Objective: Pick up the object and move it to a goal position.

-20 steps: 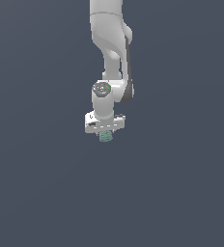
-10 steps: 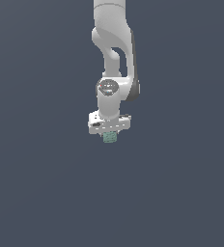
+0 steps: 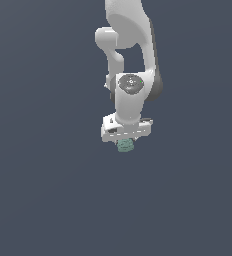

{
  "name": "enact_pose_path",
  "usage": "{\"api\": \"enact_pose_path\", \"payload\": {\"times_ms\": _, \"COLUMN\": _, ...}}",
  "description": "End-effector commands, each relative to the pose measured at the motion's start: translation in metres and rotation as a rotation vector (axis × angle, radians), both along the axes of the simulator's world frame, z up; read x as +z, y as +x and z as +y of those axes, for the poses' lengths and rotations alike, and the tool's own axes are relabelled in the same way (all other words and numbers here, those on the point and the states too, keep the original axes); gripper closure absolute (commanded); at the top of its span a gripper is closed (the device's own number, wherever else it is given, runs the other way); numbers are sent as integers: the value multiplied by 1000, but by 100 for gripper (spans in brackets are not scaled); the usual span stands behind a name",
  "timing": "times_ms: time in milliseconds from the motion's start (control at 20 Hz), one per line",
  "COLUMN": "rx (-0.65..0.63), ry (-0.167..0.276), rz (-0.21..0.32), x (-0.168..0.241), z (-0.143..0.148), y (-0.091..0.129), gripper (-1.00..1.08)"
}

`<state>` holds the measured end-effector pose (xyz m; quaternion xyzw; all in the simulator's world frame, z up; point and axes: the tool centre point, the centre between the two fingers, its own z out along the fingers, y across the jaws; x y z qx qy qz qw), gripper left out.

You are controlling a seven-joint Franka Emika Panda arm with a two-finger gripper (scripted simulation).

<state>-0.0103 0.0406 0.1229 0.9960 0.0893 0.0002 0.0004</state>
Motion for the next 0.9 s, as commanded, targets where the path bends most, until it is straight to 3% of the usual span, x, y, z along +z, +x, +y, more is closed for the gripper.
{"api": "enact_pose_path", "payload": {"times_ms": 0, "rx": 0, "ry": 0, "rz": 0, "x": 16, "z": 15, "y": 14, "gripper": 108}}
{"api": "enact_pose_path", "payload": {"times_ms": 500, "rx": 0, "ry": 0, "rz": 0, "x": 66, "z": 62, "y": 63, "gripper": 108}}
{"api": "enact_pose_path", "payload": {"times_ms": 850, "rx": 0, "ry": 0, "rz": 0, "x": 87, "z": 82, "y": 84, "gripper": 108}}
